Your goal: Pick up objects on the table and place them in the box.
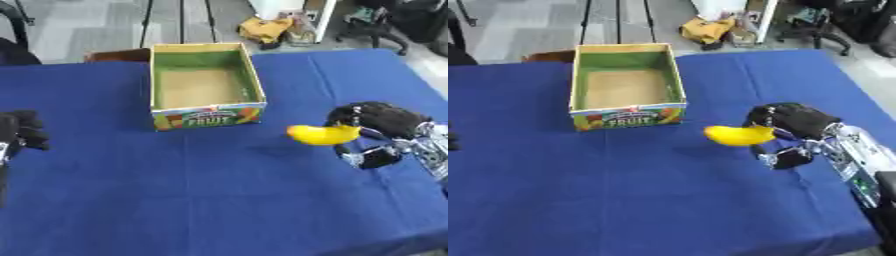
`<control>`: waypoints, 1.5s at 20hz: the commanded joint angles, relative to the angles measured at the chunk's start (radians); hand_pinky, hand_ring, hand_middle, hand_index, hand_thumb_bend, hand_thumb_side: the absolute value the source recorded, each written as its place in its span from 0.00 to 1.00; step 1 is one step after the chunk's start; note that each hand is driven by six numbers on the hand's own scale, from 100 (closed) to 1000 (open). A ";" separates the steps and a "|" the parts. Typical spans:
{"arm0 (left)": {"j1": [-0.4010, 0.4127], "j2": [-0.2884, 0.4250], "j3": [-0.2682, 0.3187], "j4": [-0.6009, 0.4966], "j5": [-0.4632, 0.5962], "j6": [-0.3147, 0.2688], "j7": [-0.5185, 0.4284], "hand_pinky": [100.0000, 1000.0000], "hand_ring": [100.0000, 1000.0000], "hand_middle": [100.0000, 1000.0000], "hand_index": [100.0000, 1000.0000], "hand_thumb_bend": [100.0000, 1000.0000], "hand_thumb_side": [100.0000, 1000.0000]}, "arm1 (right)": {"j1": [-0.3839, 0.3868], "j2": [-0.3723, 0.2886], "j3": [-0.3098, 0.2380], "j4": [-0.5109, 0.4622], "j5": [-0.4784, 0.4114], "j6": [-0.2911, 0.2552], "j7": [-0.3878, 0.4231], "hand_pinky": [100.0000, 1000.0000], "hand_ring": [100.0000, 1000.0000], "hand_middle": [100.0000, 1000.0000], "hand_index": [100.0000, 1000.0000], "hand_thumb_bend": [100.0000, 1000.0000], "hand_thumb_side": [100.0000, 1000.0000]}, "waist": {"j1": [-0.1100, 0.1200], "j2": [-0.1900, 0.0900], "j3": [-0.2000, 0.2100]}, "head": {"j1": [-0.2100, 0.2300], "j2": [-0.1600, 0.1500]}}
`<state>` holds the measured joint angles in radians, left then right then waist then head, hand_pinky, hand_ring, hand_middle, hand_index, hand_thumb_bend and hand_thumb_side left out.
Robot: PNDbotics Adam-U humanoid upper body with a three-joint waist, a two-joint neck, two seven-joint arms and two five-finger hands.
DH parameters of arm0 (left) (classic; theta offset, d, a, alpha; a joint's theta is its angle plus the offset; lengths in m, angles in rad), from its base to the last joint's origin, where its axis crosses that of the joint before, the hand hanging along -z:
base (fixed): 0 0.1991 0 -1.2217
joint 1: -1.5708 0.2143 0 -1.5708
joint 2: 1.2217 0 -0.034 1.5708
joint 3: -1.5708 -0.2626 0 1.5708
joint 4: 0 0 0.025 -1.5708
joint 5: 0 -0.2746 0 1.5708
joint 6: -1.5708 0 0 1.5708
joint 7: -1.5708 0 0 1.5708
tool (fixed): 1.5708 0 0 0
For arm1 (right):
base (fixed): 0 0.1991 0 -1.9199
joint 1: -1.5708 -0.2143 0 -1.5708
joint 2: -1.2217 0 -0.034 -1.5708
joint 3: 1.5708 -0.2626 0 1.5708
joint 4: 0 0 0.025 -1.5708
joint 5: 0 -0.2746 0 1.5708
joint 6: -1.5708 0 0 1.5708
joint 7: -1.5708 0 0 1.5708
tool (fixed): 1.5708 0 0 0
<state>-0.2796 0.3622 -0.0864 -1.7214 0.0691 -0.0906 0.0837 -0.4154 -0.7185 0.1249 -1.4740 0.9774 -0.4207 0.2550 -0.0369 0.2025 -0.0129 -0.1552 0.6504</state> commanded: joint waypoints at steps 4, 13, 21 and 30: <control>-0.009 0.025 -0.001 -0.018 -0.003 0.000 -0.007 0.49 0.51 0.53 0.69 0.50 0.80 | -0.093 -0.073 0.009 0.037 0.018 -0.010 -0.026 0.77 0.82 0.79 0.54 0.00 0.37 | -0.003 -0.014 0.018 | -0.010 -0.005; -0.014 0.027 -0.011 -0.018 -0.002 0.002 -0.017 0.49 0.51 0.53 0.69 0.50 0.80 | -0.256 -0.089 0.036 0.166 0.056 -0.036 -0.047 0.78 0.81 0.79 0.56 0.00 0.43 | -0.008 -0.006 0.061 | -0.020 -0.013; -0.024 0.030 -0.021 -0.020 0.000 0.004 -0.028 0.49 0.51 0.52 0.69 0.50 0.80 | -0.413 -0.058 0.027 0.319 0.119 -0.048 -0.076 0.78 0.81 0.79 0.56 0.01 0.45 | -0.020 -0.005 0.114 | -0.036 -0.017; -0.046 0.030 -0.033 -0.027 0.003 0.007 -0.041 0.49 0.51 0.53 0.69 0.50 0.80 | -0.499 -0.013 -0.002 0.460 0.191 -0.046 -0.096 0.78 0.81 0.79 0.56 0.00 0.41 | -0.031 0.001 0.199 | -0.061 -0.036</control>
<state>-0.3116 0.3710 -0.1198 -1.7271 0.0696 -0.0826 0.0480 -0.8901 -0.7125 0.1407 -1.0237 1.1551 -0.4694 0.1651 -0.0711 0.2171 0.1927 -0.2100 0.6273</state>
